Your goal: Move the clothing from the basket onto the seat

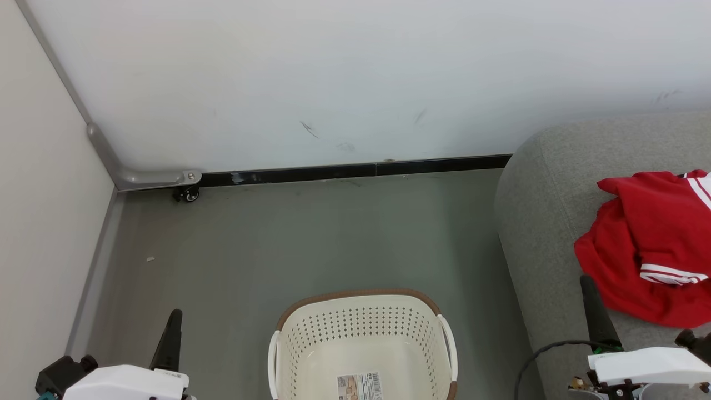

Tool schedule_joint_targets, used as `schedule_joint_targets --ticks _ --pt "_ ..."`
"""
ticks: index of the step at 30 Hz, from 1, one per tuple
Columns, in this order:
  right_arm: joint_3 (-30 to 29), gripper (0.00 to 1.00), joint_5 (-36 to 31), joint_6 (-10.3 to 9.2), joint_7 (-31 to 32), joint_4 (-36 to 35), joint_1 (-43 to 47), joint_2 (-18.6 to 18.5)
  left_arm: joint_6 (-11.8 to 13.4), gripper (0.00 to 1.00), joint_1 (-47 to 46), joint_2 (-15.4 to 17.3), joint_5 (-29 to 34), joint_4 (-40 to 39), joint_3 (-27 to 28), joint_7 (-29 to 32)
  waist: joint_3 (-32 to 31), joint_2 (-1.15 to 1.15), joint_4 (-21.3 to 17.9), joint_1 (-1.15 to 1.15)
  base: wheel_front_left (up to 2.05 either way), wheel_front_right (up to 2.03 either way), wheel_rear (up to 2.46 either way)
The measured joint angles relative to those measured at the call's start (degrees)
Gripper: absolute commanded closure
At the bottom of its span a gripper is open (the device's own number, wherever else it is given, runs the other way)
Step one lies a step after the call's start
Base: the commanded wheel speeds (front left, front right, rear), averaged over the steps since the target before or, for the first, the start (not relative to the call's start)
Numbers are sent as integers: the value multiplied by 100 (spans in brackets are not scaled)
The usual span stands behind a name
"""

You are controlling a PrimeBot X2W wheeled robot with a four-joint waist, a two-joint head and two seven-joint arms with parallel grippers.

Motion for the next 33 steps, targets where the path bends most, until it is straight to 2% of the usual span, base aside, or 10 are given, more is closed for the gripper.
schedule_joint_targets --ticks 33 --pt "-169 100 2817 0 365 107 -366 -133 -380 100 -139 -33 -2679 -120 298 526 43 0 -62 -11 0 0 0"
